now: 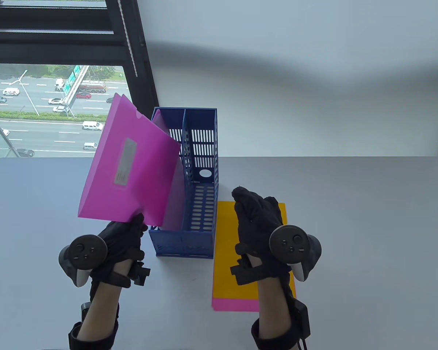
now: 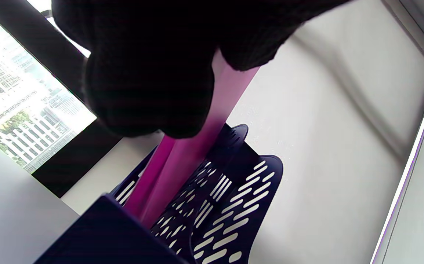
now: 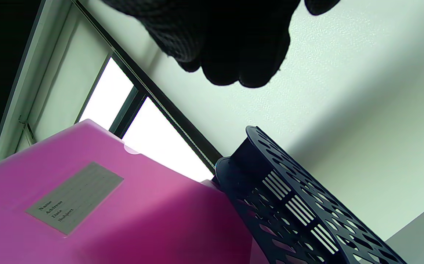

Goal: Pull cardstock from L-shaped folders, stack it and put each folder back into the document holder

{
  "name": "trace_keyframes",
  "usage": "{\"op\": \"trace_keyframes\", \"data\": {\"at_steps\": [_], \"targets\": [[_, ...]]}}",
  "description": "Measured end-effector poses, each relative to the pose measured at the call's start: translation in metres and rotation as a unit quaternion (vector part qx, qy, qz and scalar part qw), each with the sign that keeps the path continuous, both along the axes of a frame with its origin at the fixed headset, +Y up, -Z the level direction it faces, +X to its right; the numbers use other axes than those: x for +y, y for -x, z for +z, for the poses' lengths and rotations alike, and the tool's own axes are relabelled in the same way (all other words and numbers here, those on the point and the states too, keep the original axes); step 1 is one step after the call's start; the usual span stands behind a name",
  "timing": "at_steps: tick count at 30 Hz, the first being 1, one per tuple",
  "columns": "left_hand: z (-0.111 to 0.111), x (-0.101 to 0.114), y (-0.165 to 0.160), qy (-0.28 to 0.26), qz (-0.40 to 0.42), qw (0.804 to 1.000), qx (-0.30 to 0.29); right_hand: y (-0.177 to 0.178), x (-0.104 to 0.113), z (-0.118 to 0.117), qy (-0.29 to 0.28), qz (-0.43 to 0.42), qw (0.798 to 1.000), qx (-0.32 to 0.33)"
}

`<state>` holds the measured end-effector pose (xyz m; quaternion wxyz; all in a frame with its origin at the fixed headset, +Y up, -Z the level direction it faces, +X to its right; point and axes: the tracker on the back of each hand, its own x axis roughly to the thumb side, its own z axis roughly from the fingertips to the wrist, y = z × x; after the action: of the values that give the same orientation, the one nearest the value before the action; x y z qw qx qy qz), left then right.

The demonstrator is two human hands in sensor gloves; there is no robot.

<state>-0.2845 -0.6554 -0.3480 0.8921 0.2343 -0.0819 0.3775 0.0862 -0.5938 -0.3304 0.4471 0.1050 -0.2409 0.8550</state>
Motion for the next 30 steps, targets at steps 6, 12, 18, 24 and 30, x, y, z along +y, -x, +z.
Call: {"op": "trace_keyframes", "data": {"at_steps": [6,12,18,24,30], "targets": [[-0.004,-0.007,-0.003,0.01,-0.011,1.0,0.011,0.002,0.0,-0.001,0.006,0.006,1.0,0.006],[0.001,0.002,0.006,-0.002,-0.004,1.0,0.017,0.003,0.0,-0.002,0.01,0.034,0.999,-0.005],[0.011,0.023,0.015,-0.017,-0.073,0.997,0.017,0.01,0.002,-0.003,0.078,0.161,0.982,-0.053],[0.013,0.026,0.013,-0.036,-0.186,0.981,0.037,0.019,-0.007,-0.012,0.167,0.257,0.947,-0.095],[0.005,0.011,0.009,-0.039,-0.233,0.97,0.054,0.027,-0.024,-0.021,0.16,0.261,0.944,-0.121]]}}
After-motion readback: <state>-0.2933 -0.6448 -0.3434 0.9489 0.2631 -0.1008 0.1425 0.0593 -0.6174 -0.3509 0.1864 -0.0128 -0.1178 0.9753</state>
